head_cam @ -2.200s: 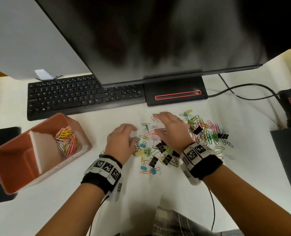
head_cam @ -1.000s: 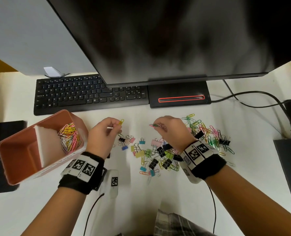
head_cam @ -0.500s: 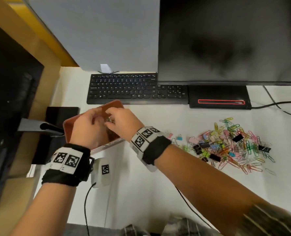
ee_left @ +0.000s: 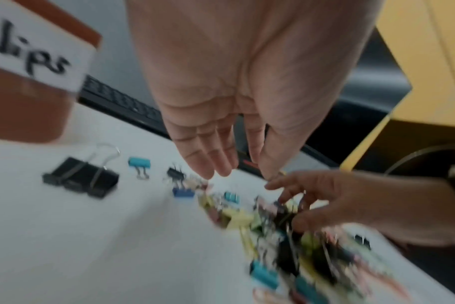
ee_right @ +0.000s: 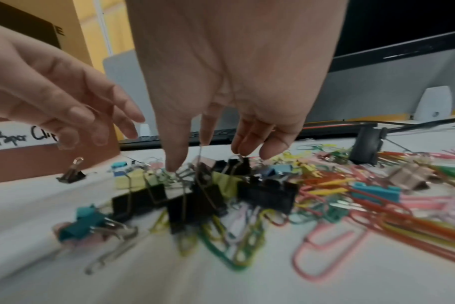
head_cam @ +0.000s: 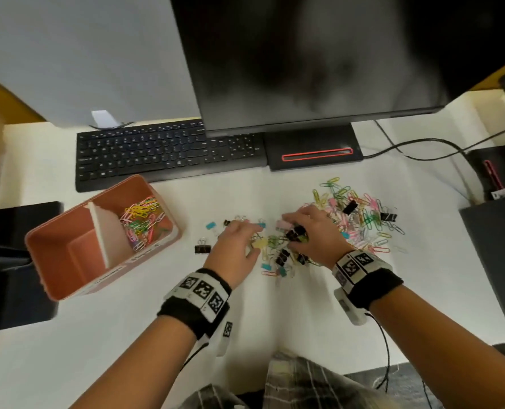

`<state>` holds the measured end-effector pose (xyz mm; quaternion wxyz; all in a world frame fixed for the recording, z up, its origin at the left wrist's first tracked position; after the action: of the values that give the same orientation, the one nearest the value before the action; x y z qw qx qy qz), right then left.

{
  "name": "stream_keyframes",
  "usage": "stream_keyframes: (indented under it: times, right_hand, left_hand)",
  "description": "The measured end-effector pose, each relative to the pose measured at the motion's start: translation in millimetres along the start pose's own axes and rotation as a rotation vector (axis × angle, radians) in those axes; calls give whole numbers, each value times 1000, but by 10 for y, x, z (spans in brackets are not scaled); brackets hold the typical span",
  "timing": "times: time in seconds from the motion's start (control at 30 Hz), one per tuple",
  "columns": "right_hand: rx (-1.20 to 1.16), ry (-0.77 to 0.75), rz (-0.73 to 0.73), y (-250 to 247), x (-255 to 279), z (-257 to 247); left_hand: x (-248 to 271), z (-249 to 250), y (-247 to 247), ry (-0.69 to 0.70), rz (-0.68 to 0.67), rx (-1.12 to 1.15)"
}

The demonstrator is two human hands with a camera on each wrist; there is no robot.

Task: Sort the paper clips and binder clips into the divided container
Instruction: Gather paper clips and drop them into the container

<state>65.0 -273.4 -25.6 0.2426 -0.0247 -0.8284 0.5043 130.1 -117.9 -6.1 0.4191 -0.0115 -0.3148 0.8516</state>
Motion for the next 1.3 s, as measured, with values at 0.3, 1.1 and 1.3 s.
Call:
stream_keyframes:
  times: [0.3, 1.1, 1.3]
  right_hand:
    - [-103, -70, 8, -36, -114, 119]
    - [66, -212, -105, 262, -151, -123]
    - [100, -239, -128, 312, -70, -46]
  left_hand:
    - [-203, -233, 282, -80, 27, -133]
    - [-44, -287, 509, -362, 195, -70]
    - [-66, -297, 475, -369, 193, -79]
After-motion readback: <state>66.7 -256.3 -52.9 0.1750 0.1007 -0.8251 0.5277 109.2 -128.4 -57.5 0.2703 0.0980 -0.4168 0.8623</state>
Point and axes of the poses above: each hand's wrist, its own x-axis away from the middle knuckle, its own y-axis out of the palm, z = x × y, the point moved 9 cm from there along -x, towards the middle knuckle, and after that the axes turned 6 degrees about x, right-handed, at the moved point
